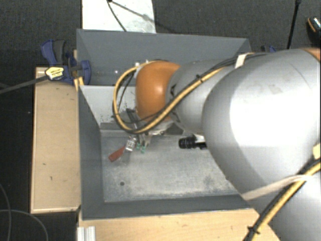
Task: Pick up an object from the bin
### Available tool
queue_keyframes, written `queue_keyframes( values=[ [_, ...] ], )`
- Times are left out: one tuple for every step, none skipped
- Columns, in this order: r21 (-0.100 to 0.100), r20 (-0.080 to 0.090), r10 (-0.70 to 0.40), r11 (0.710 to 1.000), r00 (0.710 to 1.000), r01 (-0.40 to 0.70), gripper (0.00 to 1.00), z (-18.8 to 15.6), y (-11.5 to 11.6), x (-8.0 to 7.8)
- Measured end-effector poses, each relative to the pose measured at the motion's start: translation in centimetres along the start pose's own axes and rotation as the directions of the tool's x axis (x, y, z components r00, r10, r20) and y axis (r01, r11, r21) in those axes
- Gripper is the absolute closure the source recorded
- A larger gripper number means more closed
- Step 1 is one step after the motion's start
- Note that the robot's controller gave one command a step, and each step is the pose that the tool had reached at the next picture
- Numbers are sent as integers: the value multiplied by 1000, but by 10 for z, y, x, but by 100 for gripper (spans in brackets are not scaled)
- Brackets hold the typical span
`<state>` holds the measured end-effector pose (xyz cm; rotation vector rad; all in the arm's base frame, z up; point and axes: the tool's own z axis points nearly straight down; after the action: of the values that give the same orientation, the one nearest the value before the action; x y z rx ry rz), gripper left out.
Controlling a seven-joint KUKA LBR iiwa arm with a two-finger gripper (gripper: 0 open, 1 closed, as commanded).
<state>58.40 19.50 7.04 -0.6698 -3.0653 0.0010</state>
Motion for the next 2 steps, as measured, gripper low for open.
queue_keyframes(
  values=[
    [1, -1, 34, 999, 999, -34, 0, 0, -14, -8],
    [2, -1, 31, 1000, 1000, -31, 100, 0, -14, -8]
  ],
)
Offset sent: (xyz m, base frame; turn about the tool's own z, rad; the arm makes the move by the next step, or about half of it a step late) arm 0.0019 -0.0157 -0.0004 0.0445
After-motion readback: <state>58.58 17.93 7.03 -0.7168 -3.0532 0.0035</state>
